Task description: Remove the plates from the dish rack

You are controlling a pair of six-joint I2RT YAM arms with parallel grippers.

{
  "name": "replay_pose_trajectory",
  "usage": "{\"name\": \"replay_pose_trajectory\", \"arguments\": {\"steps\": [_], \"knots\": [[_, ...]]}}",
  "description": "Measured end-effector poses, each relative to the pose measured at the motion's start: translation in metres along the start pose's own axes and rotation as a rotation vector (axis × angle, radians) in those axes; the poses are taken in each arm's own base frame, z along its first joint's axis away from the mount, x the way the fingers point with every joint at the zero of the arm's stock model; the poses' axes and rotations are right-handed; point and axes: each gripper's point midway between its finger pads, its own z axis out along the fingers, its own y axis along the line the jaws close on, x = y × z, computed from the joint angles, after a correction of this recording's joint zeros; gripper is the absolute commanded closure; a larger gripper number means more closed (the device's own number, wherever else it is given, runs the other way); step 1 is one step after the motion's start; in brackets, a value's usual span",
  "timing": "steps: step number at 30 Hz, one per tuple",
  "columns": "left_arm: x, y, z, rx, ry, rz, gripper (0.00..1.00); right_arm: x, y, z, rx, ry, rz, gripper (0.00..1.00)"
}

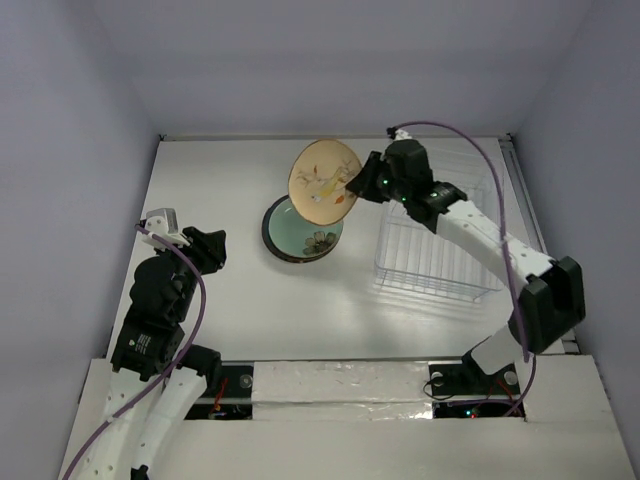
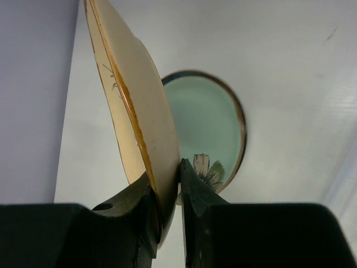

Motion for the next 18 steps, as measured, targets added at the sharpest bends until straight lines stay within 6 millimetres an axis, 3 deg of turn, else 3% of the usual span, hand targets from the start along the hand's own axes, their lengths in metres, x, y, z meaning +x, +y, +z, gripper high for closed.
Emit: {"name": "replay_pose_trajectory", "arguments": {"steps": [3,5,12,18], "knots": [[0.000,0.000,0.000,0.000,0.000,0.000,0.69,0.038,0.003,0.031,-0.020,0.103,0.042,1.00],[0.000,0.000,0.000,0.000,0.000,0.000,0.69,0.054,0.004,0.045,-0.035,0.145,0.078,1.00],[0.000,0.000,0.000,0.000,0.000,0.000,0.69,0.078,0.004,0.077,-0.069,0.178,0.176,1.00],[0.000,0.000,0.000,0.000,0.000,0.000,0.69,0.112,-0.015,0.089,-0.051,0.225,0.241,1.00]]}}
